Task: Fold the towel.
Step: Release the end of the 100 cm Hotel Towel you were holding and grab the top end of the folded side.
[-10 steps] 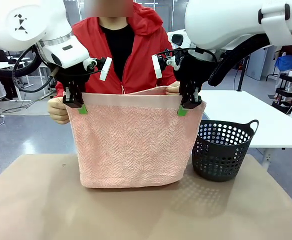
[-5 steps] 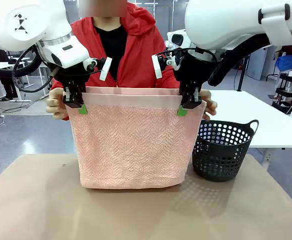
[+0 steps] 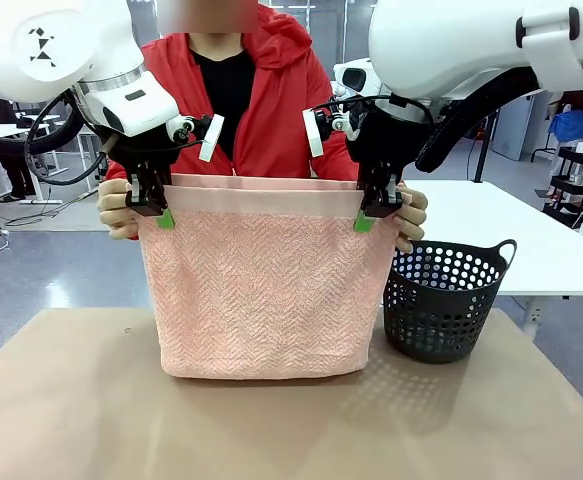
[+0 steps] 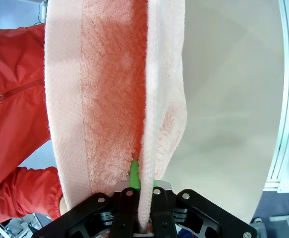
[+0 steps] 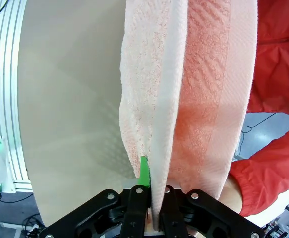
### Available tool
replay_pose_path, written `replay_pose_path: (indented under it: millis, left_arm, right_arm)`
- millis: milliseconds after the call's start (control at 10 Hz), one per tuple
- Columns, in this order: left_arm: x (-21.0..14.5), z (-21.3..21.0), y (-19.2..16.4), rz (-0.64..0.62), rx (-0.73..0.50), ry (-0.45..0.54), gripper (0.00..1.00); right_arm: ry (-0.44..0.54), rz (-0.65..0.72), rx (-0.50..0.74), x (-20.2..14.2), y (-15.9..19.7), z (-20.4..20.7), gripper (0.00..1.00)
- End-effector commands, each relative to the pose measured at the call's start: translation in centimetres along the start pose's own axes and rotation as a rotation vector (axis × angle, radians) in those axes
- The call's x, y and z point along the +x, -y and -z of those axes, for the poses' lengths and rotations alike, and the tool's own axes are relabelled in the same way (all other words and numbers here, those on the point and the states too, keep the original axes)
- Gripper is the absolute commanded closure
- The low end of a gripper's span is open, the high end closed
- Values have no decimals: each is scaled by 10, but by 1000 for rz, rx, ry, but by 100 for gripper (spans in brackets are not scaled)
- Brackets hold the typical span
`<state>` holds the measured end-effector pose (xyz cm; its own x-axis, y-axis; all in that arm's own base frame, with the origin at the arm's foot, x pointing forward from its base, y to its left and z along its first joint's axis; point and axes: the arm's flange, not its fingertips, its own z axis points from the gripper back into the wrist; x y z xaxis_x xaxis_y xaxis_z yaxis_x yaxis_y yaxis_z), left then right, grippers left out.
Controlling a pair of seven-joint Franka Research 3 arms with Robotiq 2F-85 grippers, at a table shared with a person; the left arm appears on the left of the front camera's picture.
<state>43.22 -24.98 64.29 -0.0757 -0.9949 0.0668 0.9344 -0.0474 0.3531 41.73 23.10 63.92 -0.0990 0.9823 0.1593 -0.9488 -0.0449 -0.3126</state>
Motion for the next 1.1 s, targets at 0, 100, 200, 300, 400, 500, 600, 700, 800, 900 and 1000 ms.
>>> replay_pose_path:
  millis: [0, 100, 200, 300, 400, 500, 600, 700, 800, 900, 1000]
  left_arm:
    - [-1, -2, -2, -2, -3, -2, 100]
    - [-1, -2, -2, -2, -3, -2, 100]
    - [-1, -2, -2, -2, -3, -2, 100]
    - [-1, -2, -2, -2, -3, -2, 100]
    - [0, 0, 0, 0, 0, 0, 67]
    - [-4, -4, 2, -13, 21, 4, 53]
    - [-7, -9, 5, -18, 38, 1, 24]
    - [-10, -15, 8, -12, 50, 16, 12]
    - [-13, -27, 15, -1, 84, 29, 0]
    - [-15, -42, 23, -7, 125, 45, 0]
    - [-18, -59, 30, -15, 168, 73, 0]
  right_arm:
    - [-2, 0, -7, -1, 1, -1, 100]
    - [-2, 0, -7, -1, 1, -1, 100]
    - [-2, 0, -7, -1, 1, -1, 100]
    - [-2, 0, -7, -1, 1, -1, 100]
    - [0, 0, 0, 0, 0, 0, 90]
    - [-1, 9, -10, -1, -2, -2, 64]
    - [2, 22, -17, -1, -6, -4, 56]
    - [12, 21, -26, -2, -10, -12, 30]
    - [36, 15, -67, -6, -17, -29, 22]
    - [33, 7, -103, -8, -25, -45, 0]
    - [54, -1, -149, -10, -33, -61, 0]
